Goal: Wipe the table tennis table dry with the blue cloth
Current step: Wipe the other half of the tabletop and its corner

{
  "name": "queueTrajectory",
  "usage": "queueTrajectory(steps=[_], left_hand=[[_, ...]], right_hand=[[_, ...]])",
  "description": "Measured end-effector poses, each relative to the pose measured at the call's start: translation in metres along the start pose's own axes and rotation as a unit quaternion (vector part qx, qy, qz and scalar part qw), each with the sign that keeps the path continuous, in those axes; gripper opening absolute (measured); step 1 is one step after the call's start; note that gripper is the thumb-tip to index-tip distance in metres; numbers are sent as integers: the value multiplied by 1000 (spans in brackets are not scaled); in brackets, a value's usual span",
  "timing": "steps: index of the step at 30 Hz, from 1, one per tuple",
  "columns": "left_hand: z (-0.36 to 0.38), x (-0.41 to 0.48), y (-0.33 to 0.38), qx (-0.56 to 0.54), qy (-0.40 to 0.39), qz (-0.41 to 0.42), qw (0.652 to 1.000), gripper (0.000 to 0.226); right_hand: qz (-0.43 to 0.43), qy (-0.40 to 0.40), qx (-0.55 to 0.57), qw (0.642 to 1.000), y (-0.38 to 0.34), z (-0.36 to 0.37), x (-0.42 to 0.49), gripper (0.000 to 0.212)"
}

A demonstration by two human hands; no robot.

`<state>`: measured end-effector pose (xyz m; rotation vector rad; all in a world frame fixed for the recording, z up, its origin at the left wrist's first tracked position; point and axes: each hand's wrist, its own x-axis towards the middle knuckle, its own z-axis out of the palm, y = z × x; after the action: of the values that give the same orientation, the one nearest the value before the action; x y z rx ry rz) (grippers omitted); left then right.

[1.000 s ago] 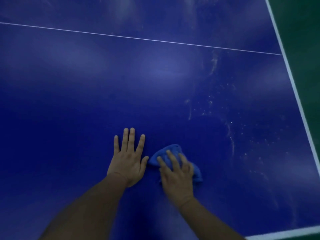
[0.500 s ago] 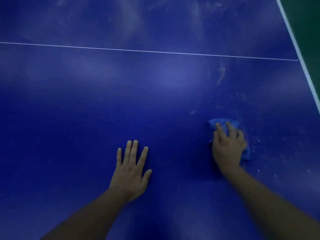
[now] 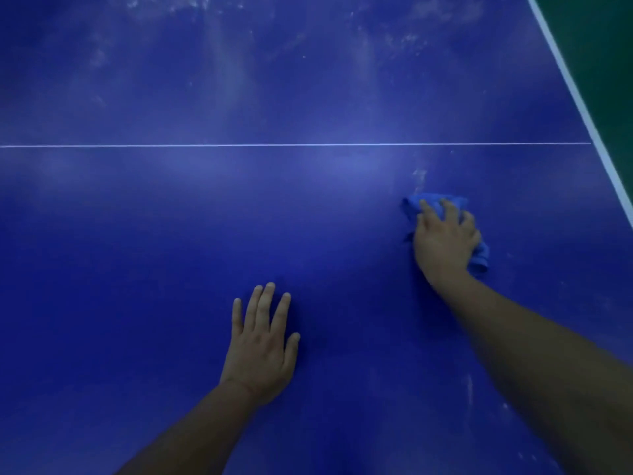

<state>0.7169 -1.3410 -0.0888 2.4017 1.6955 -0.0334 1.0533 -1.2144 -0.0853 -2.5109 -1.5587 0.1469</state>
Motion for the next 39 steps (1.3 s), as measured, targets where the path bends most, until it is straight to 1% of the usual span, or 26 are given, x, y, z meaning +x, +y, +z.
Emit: queueTrajectory(steps=[1,2,3,4,6,7,9,11,13,15,17,18,20,22,23,25,27,28,29,31,33,34,35,36,38,39], left_hand=[[0,6,3,0,1,-5,1000,64],[1,14,6,-2,2,-16,1000,64],[1,20,9,-7,1,-29,1000,64],[2,28,13,-10,1,-40,999,64],[3,40,18,-13,4,-49,999,64],[3,48,20,-15,10,-46,999,63],[3,66,29,-21,26,-26,999,62],[-2,84,35,-22,40,-12,999,64],[-2,108,44,-15,33,-11,999,70],[-1,128,50,2,7,-31,999,77],[2,136,50,16,-5,-49,999,78],[4,136,51,21,-5,-50,999,78],[6,138,51,28,-5,-47,998,77],[7,137,50,39,-9,-43,998,76],[7,137,49,43,-9,-41,998,76],[7,138,48,48,-5,-39,998,75],[6,139,48,50,0,-39,998,76],[6,139,49,49,1,-39,998,76],[6,139,49,50,0,-40,998,76],[6,138,49,52,-6,-39,998,75],[6,140,48,51,-4,-39,998,74],[6,140,47,50,-2,-38,998,74],[7,140,47,51,0,-38,998,74],[7,139,47,52,2,-37,998,74],[9,138,46,55,2,-35,998,74],[9,139,46,58,4,-33,998,75]], right_hand=[[32,1,12,999,2,-3,1,40],[31,12,11,999,-4,-3,-6,40],[-10,36,5,999,-16,1,-23,39],[-84,46,2,995,-34,8,-45,39],[-246,15,-3,969,-69,25,-92,40],[-293,-5,-4,956,-81,29,-104,41],[-329,-28,17,944,-86,32,-86,43],[-310,1,-11,951,-75,30,-38,43],[-174,19,-38,984,-43,23,29,41],[-50,27,-16,998,-4,11,77,42],[5,20,7,1000,11,3,84,40],[-2,36,2,999,9,5,75,39],[-96,67,-19,993,-18,15,39,40],[-209,39,-17,977,-62,30,3,44],[-237,21,-10,971,-82,36,-9,44],[-261,-2,10,965,-102,39,5,45],[-257,20,-22,966,-89,35,53,47],[-221,25,-49,974,-72,29,83,46],[-160,24,-67,985,-50,24,112,42],[3,27,-48,998,4,8,158,36],[120,34,-12,992,41,-7,174,39],[151,35,-3,988,44,-9,171,39],[153,38,4,988,36,-6,162,38],[119,45,6,992,19,-1,148,36],[-24,57,-5,998,-29,14,109,32],[-103,51,-14,993,-52,25,87,34]])
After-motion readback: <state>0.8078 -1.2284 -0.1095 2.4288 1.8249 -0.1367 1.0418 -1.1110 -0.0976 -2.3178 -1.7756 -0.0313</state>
